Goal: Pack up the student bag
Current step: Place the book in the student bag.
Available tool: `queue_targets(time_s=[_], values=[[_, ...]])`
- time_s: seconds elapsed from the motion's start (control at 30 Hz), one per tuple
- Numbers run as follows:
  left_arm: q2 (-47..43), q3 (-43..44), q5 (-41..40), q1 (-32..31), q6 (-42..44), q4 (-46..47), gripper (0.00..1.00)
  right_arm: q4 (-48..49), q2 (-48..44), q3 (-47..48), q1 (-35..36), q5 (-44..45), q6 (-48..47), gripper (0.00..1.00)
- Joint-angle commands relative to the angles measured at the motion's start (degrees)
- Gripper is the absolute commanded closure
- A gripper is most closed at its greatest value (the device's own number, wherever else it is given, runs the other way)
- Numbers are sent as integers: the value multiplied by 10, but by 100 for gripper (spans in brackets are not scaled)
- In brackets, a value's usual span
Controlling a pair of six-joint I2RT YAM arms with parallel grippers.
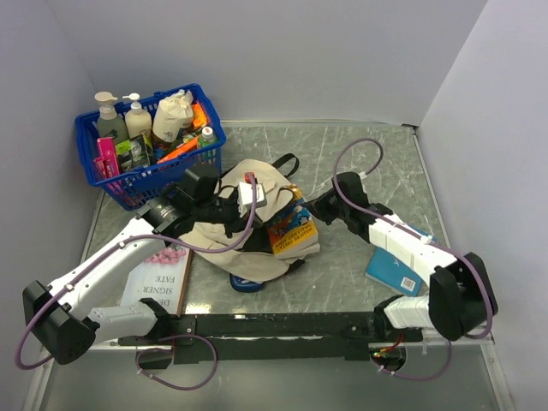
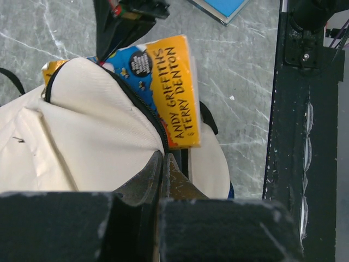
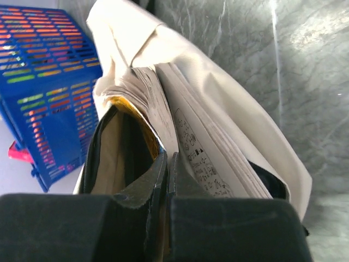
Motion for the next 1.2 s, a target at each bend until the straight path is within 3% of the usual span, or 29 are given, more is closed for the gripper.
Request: queue_targets(time_s=[0.0,0.3,0.5,0.67,0.73,0.8,0.87,0.9,0.97,1.1,1.13,1.17], values=[[-19,-2,63,-11,-19,34,99,63,25,55,4,27,60,100],[-18,-13,57,-17,-19,52,99,63,113,134,33,39,97,100],[-7,-6,56,-20,-22,60,99,90,147,154,73,101,107,100],[8,20,51,-21,-5,42,99,7,203,274,110,54,26,100],[11,34,46,-22,3,30,99,6,198,263,114,-1,6,99],[12,39,42,-22,10,27,99,9,162,214,107,-13,-24,70],[11,40,39,-22,10,30,99,15,134,156,88,-30,-53,50],[10,39,38,-22,10,30,99,14,108,137,78,-38,-59,47],[9,36,38,-22,12,29,99,24,81,88,61,-58,-88,48],[9,31,32,-22,17,30,99,16,32,34,57,-43,-121,60],[9,31,32,-22,17,30,99,15,32,30,57,-40,-125,64],[10,31,31,-21,16,31,99,14,33,26,56,-37,-126,75]])
